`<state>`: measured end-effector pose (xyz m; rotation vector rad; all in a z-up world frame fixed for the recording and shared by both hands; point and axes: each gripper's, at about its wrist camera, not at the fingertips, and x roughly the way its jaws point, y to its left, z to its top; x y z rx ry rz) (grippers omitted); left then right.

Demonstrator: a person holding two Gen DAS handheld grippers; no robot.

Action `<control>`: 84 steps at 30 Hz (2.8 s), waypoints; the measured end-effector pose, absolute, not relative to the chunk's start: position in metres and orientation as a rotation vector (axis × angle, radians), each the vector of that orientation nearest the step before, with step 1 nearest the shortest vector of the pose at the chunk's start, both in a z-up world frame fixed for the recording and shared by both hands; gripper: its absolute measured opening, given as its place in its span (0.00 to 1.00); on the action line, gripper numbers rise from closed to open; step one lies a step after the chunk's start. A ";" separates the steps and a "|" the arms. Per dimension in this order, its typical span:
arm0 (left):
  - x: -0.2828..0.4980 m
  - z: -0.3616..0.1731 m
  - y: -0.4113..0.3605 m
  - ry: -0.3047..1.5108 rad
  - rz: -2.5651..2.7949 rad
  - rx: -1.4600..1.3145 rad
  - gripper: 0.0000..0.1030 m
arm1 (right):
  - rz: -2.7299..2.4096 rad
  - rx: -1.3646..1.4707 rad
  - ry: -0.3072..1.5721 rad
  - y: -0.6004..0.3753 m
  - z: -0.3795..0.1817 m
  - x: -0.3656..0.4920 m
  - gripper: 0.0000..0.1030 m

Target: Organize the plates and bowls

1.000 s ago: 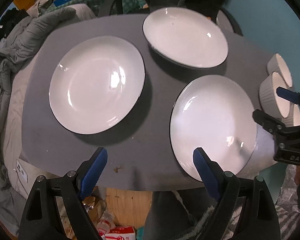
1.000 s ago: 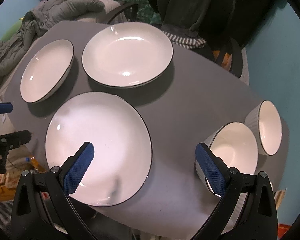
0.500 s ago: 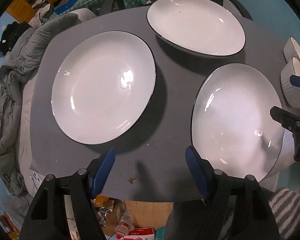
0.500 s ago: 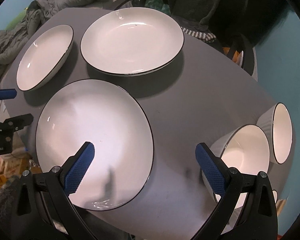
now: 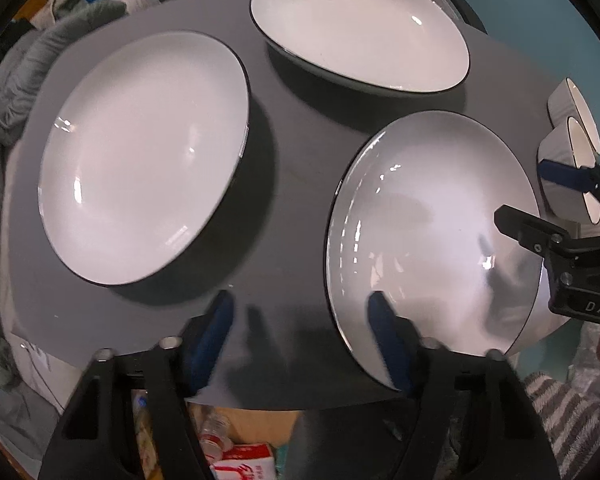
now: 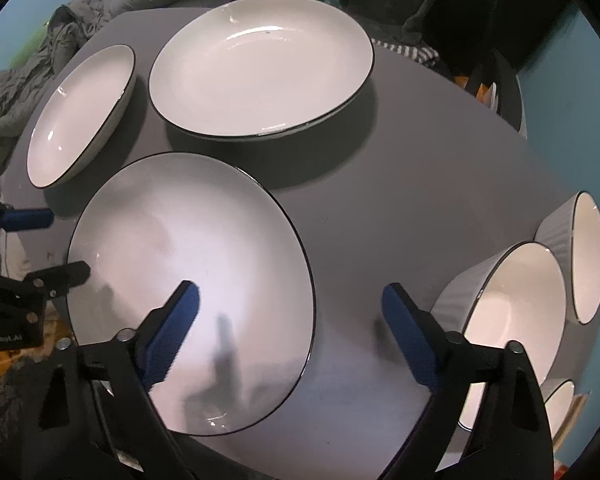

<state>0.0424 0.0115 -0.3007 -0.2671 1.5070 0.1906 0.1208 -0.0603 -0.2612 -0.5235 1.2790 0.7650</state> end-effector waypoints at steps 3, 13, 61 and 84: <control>0.040 -0.305 0.013 1.523 0.198 -0.298 0.53 | 0.768 -0.527 1.305 -0.060 -0.265 0.121 0.76; 0.042 -0.309 0.020 1.539 0.176 -0.354 0.40 | 0.774 -0.532 1.380 -0.064 -0.285 0.125 0.32; 0.021 -0.344 0.119 1.578 0.117 -0.606 0.14 | 0.798 -0.289 1.642 -0.072 -0.312 0.175 0.15; 0.035 -0.303 0.128 1.555 0.090 -0.565 0.14 | 0.792 -0.224 1.620 -0.091 -0.299 0.183 0.15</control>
